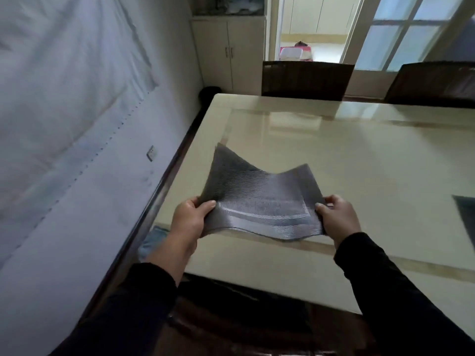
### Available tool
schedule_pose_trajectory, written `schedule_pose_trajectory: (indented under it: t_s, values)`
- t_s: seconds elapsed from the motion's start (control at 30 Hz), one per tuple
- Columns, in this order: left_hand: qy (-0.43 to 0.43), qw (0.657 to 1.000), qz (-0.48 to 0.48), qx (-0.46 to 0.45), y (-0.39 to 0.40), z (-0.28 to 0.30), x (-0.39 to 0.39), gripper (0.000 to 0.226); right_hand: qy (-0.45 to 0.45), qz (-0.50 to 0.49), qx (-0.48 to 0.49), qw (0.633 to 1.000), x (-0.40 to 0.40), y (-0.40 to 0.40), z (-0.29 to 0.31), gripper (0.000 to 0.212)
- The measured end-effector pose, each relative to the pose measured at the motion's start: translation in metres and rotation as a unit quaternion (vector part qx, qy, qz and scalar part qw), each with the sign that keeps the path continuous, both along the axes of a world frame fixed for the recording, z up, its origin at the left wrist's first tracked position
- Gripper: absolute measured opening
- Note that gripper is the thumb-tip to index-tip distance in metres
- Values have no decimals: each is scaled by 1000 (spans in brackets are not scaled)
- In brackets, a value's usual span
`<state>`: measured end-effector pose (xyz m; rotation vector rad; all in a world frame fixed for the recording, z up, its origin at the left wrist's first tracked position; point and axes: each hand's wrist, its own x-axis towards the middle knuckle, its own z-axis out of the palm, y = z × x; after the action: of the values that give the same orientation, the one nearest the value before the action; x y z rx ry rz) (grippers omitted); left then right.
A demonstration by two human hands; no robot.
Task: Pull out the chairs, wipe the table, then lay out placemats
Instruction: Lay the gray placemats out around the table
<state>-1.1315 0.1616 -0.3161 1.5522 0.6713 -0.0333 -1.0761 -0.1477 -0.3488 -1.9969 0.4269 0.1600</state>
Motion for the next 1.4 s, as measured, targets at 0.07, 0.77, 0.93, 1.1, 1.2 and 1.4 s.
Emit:
schedule_pose_trajectory:
  t_s: [0.07,0.77,0.93,1.1,1.2,1.4]
  values:
    - [-17,998,-31,51,52,1,-13,20,-17,2,-4,1000,-17,47,-3,3]
    - [-24,979,-26,199,265,-7,-5,27,-104,68,59,990,-13,260,11,20]
    - [-49,976,-93,191,305,-13,66,26,-118,-1,41,992,15,303,8,18]
    - [-75,954,-209,203,343,-5,153,22,-125,-130,17,983,30,355,7,18]
    - [-75,945,-255,190,356,-2,192,22,-116,-187,17,975,34,373,6,22]
    - [-68,931,-313,174,334,-8,240,3,-96,-264,-30,959,41,371,11,24]
